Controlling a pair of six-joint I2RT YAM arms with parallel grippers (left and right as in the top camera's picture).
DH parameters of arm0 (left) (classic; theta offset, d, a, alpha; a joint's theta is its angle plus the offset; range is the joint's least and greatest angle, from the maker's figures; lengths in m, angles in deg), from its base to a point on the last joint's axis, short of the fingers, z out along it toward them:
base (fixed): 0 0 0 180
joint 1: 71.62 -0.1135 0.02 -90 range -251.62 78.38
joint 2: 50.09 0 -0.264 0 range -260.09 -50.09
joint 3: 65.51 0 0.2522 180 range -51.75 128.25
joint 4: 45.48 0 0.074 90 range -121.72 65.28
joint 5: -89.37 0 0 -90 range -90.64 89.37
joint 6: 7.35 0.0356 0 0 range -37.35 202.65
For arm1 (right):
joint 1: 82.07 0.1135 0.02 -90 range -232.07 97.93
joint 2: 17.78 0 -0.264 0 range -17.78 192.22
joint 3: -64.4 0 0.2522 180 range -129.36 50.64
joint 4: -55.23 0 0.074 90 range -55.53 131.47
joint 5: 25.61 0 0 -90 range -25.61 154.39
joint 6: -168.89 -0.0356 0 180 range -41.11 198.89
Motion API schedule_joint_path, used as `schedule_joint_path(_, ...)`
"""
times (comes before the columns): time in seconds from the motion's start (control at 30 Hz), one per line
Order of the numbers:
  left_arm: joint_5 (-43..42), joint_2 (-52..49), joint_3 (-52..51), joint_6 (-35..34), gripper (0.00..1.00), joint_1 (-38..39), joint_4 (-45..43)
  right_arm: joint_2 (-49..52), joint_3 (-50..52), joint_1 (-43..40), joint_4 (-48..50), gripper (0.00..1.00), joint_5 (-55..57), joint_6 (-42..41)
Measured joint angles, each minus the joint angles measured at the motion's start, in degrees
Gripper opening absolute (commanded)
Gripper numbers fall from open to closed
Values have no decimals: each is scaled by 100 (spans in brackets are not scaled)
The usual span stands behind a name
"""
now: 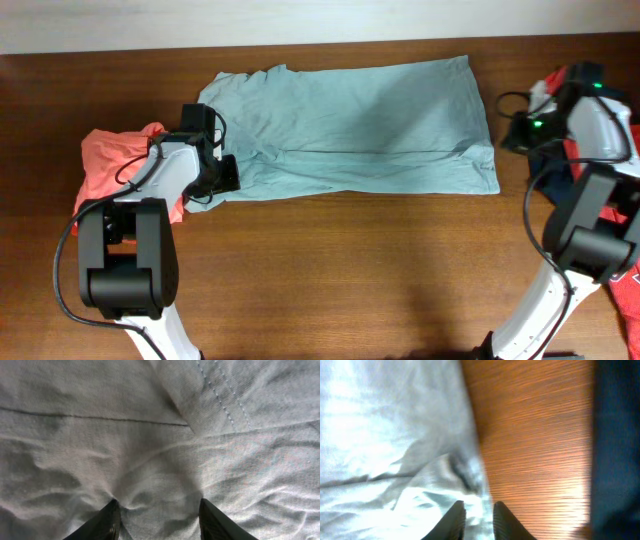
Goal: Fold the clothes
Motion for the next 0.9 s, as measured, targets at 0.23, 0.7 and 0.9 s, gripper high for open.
schedule_joint_path(0.23,-2,-2,11,0,52,0,35,2,520,341,-15,50,610,177)
schedule_joint_path(0.7,24,-11,59,2,52,0,457,-13,898,332,-13,43,726,190)
schedule_joint_path(0.9,26,-11,61,2,52,0,479,-37,984,332,-37,4,623,166)
